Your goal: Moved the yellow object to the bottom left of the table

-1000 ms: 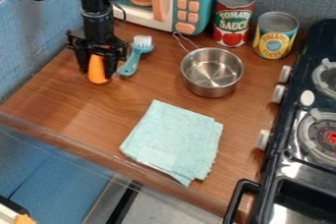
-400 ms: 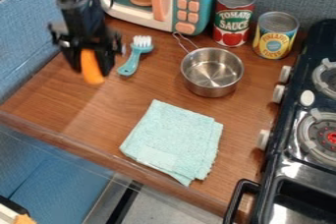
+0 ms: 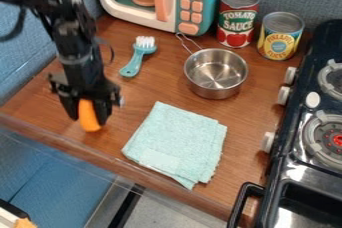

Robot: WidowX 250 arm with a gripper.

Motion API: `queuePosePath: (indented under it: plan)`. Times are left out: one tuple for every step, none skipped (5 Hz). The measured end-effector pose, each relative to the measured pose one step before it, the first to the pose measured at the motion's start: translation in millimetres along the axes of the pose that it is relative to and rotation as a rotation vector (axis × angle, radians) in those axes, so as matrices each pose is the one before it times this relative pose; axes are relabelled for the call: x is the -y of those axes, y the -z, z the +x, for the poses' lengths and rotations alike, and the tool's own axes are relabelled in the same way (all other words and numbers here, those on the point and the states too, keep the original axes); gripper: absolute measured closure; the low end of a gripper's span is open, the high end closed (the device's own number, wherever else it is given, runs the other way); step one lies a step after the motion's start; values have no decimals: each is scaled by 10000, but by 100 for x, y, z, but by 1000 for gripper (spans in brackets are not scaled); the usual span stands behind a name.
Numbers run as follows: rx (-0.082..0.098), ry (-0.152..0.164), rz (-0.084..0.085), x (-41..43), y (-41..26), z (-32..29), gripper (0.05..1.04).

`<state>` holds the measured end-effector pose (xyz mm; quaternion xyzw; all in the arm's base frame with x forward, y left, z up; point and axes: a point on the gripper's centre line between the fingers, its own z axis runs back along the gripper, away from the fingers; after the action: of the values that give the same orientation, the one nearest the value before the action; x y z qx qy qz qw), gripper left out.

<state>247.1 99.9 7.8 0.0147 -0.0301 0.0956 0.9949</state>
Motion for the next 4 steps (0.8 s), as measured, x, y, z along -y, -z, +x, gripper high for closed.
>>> queuePosePath:
  plan:
    - [26, -152, 205, -710, 844, 8, 445]
    - [74, -31, 122, -256, 340, -131, 367]
    - [111, -119, -41, -65, -65, 9, 105]
    - [-252, -211, -227, -170, -914, -1385, 77]
